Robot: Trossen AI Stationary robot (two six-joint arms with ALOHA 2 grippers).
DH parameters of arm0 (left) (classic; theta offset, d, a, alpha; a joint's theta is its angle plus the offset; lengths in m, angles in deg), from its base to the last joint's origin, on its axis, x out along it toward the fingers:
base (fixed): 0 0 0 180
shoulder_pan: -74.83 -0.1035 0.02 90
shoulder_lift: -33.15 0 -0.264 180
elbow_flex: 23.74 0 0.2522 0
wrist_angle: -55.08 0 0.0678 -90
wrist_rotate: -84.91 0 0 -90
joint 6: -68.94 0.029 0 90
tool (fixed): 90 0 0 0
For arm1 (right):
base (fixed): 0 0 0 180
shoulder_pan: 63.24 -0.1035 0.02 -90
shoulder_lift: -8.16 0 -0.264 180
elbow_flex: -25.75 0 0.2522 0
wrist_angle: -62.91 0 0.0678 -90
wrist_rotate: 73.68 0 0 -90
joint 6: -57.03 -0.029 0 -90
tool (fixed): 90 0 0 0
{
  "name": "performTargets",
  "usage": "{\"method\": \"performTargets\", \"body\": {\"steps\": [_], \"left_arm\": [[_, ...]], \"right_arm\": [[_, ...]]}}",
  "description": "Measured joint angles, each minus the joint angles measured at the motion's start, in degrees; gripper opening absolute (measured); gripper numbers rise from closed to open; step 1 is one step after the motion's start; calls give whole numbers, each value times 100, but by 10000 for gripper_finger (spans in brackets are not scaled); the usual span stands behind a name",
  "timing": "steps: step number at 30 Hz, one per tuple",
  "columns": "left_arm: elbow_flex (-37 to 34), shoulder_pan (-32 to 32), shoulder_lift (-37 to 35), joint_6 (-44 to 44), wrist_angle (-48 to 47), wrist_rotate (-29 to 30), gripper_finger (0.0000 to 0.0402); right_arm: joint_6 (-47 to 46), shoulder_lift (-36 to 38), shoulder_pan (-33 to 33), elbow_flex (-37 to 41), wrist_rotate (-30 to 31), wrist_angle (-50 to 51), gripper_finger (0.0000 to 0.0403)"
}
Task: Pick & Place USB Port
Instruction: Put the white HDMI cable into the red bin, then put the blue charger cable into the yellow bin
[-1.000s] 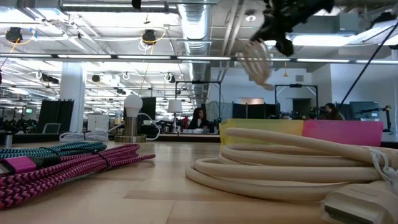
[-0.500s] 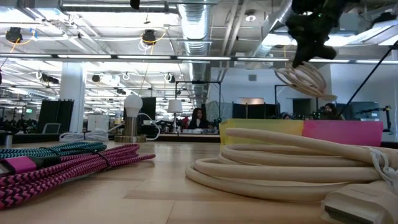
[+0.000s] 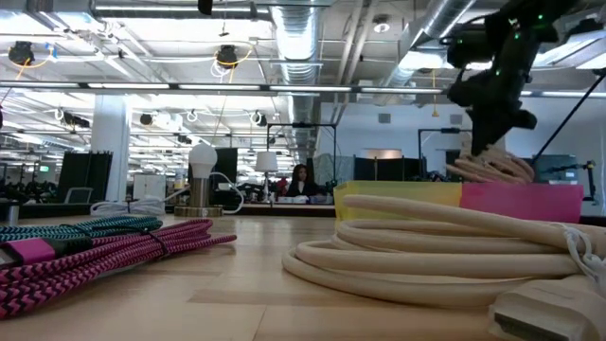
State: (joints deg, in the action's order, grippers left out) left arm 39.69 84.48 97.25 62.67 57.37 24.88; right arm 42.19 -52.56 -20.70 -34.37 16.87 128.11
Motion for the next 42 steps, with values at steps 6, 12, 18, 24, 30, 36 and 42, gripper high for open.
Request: {"method": "performTargets", "body": {"steps": [6, 12, 18, 24, 30, 36, 42], "left_arm": [[-1, 0, 2, 0, -26, 2, 167], [-2, 0, 4, 0, -69, 2, 167], [-2, 0, 4, -1, -67, 2, 167], [-2, 0, 4, -20, -67, 2, 167], [-2, 0, 4, -20, -69, 0, 167], [-2, 4, 4, -20, -76, 0, 167], [-2, 4, 4, -20, -69, 0, 167]], "right_arm": [[-121, -114, 41, 357, 104, -271, 1], [-174, -159, 34, 560, 100, -464, 1], [-174, -157, 23, 609, 101, -442, 47], [-120, -110, 23, 587, 89, -427, 130], [402, 85, 23, 120, -833, -440, 180], [623, 455, -148, -377, -2851, -891, 178], [242, 1098, -633, -440, -4191, -2545, 147]]}}
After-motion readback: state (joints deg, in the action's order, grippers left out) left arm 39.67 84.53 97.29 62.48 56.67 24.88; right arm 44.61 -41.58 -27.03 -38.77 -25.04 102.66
